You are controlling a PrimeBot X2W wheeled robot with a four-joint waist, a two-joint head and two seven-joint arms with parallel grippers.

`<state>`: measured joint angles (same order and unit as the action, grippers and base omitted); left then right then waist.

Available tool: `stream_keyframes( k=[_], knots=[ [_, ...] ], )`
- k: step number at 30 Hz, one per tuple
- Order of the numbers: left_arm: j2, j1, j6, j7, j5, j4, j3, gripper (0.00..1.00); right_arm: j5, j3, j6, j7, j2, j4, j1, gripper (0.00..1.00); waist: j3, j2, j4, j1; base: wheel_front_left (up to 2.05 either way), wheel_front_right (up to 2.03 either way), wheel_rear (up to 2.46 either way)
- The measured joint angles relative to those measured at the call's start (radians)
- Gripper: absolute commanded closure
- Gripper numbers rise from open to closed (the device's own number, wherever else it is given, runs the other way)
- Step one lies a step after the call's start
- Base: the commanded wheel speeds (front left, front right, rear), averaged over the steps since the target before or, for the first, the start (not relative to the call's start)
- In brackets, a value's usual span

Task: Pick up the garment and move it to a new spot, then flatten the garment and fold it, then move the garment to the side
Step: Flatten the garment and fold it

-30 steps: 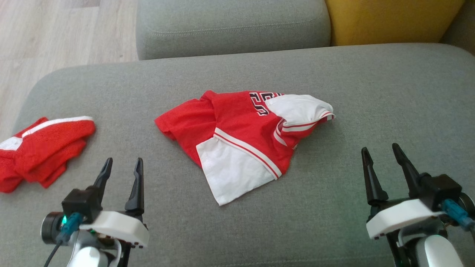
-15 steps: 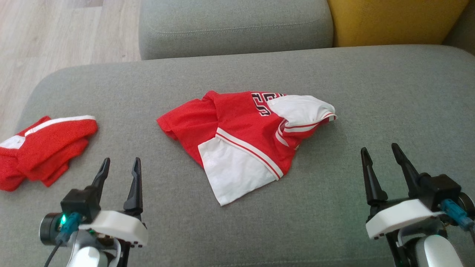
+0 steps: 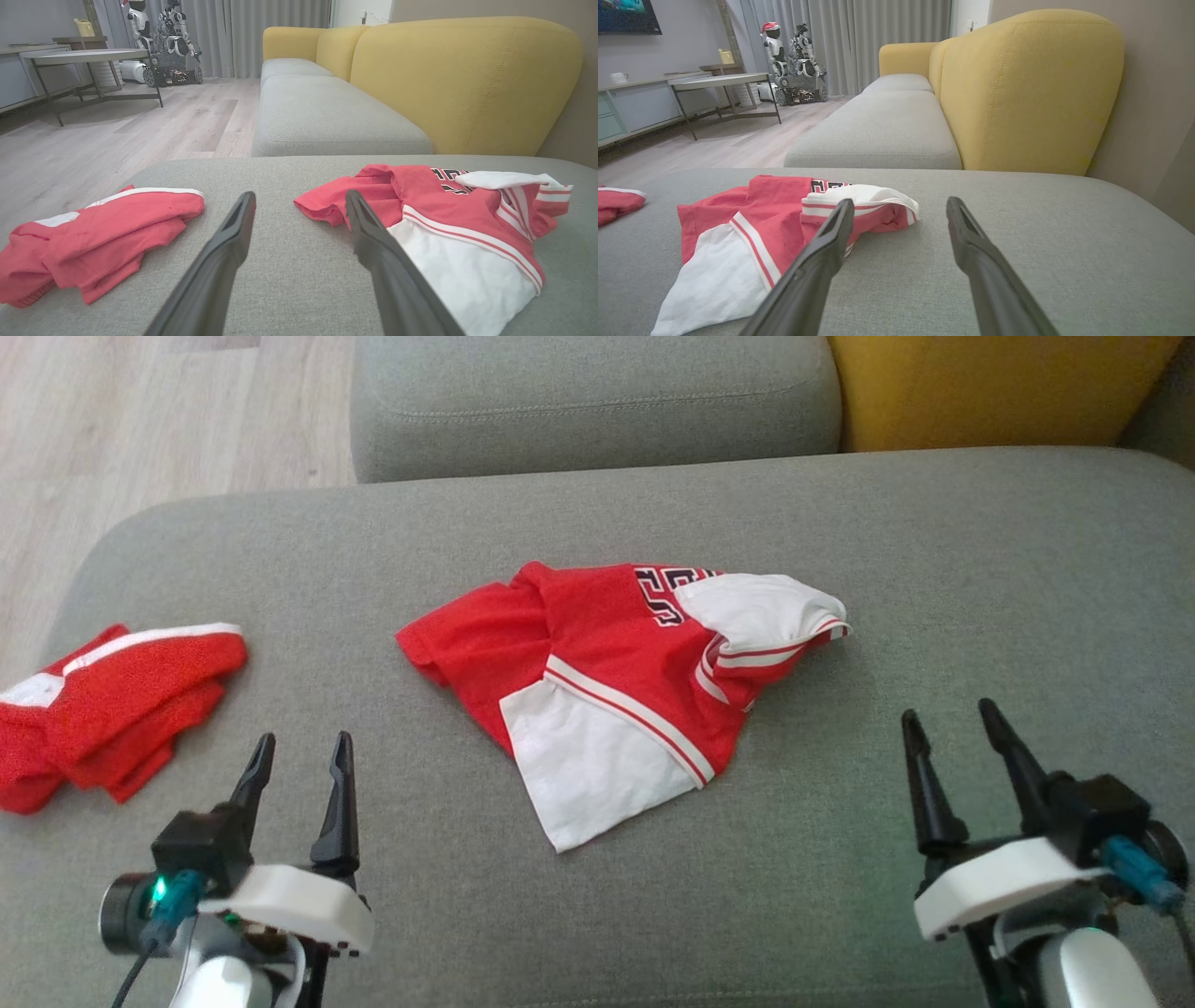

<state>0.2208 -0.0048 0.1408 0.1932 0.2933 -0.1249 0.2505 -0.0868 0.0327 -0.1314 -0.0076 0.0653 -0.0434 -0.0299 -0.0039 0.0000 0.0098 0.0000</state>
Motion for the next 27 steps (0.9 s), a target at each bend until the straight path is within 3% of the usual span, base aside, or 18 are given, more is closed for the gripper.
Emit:
stream_keyframes(
  k=[8,19,27],
  knots=[
    [-0.003,-0.047,0.0,-0.007,0.0,0.021,0.025,0.0,-0.028,0.225,0.0,0.025,0.042,-0.08,0.048,0.0,0.046,0.0,0.039,0.0,0.0,0.0,0.0],
    [-0.036,-0.131,-0.001,0.025,0.0,-0.003,0.037,0.0,-0.072,0.552,0.0,0.027,0.095,-0.295,0.236,0.0,0.132,0.0,0.156,0.0001,0.0,0.0,0.0],
    [-0.044,-0.159,-0.009,0.043,0.0,-0.033,0.051,0.0,-0.081,0.657,0.0,0.046,0.104,-0.485,0.335,0.0,0.179,0.0,0.226,0.0001,0.0,0.0,0.0]
  ],
)
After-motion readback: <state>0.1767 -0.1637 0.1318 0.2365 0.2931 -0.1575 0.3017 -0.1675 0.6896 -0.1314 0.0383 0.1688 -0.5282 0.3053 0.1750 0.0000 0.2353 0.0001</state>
